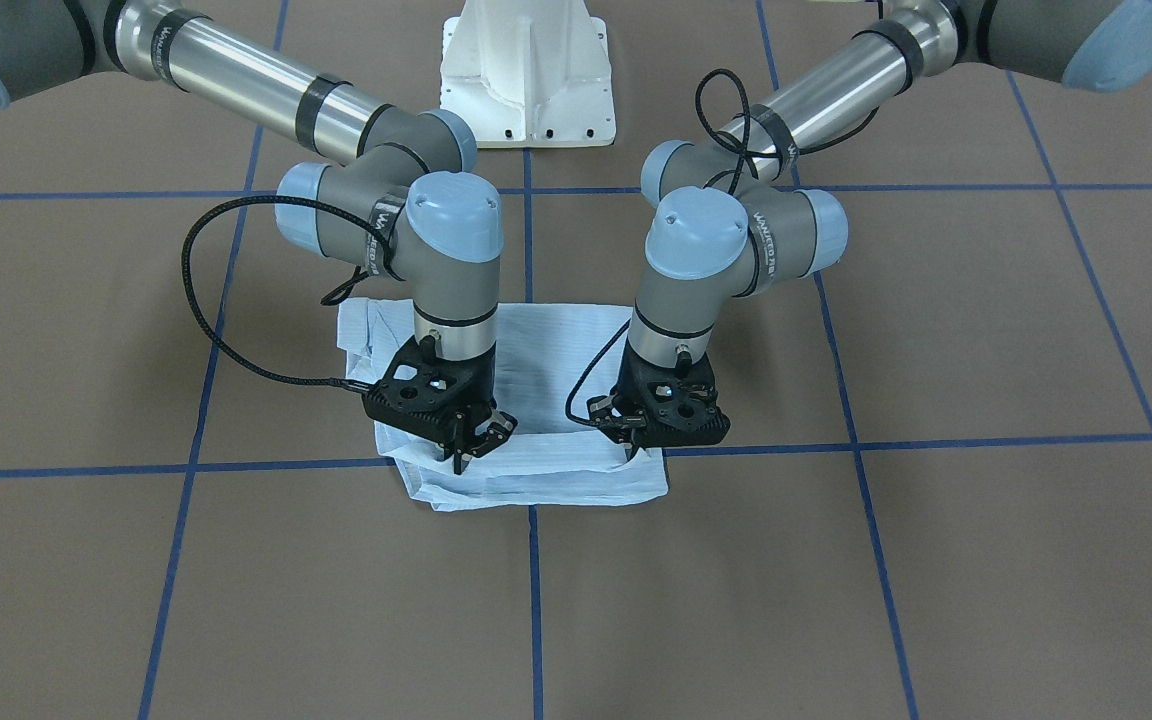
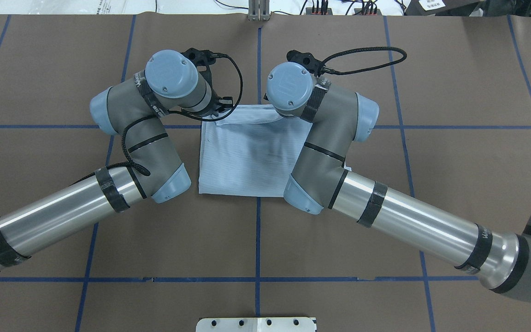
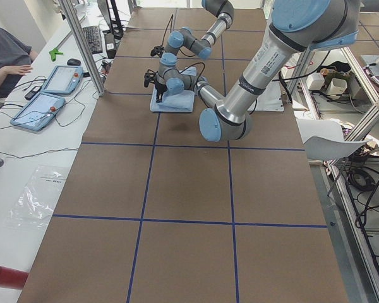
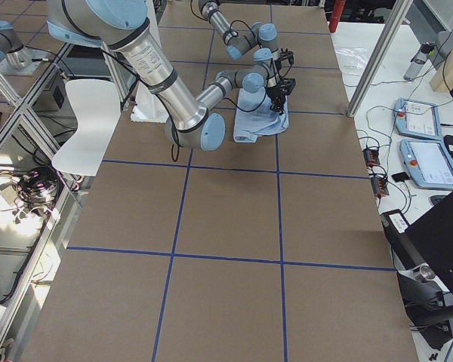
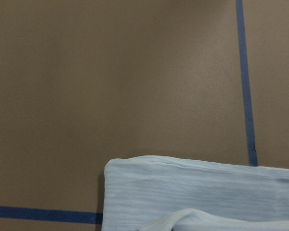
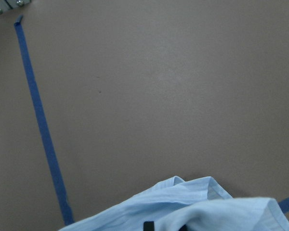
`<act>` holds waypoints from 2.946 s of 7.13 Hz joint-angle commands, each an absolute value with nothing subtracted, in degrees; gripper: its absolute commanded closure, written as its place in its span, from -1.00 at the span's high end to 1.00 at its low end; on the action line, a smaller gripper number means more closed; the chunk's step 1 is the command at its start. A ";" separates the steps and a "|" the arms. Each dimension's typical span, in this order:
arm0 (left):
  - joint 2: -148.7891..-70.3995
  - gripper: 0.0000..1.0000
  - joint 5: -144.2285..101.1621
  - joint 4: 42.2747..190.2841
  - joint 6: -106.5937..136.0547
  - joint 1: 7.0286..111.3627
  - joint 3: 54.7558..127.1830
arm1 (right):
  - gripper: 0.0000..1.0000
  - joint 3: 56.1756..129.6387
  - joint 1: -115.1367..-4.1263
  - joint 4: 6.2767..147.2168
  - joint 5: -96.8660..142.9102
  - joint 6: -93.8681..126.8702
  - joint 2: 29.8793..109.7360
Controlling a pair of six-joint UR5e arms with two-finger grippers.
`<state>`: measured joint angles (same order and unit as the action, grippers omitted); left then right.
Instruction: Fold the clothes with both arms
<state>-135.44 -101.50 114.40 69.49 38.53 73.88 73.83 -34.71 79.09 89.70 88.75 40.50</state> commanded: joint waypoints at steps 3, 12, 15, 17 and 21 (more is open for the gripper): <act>-133.69 1.00 -107.93 114.35 68.21 40.78 78.21 | 1.00 78.46 -40.41 79.54 103.34 81.14 42.26; -145.08 1.00 -101.44 114.34 66.80 38.94 57.70 | 1.00 83.67 -41.13 79.19 103.89 76.03 48.16; -145.46 1.00 -99.58 114.26 64.51 39.20 56.16 | 1.00 82.97 -40.96 79.01 103.80 76.03 48.16; -144.94 1.00 -103.50 114.17 62.07 42.43 59.30 | 1.00 80.17 -40.69 76.58 103.71 75.85 47.20; -130.78 1.00 -111.88 113.03 53.00 47.64 76.90 | 0.96 69.53 -40.17 68.22 103.80 63.06 40.87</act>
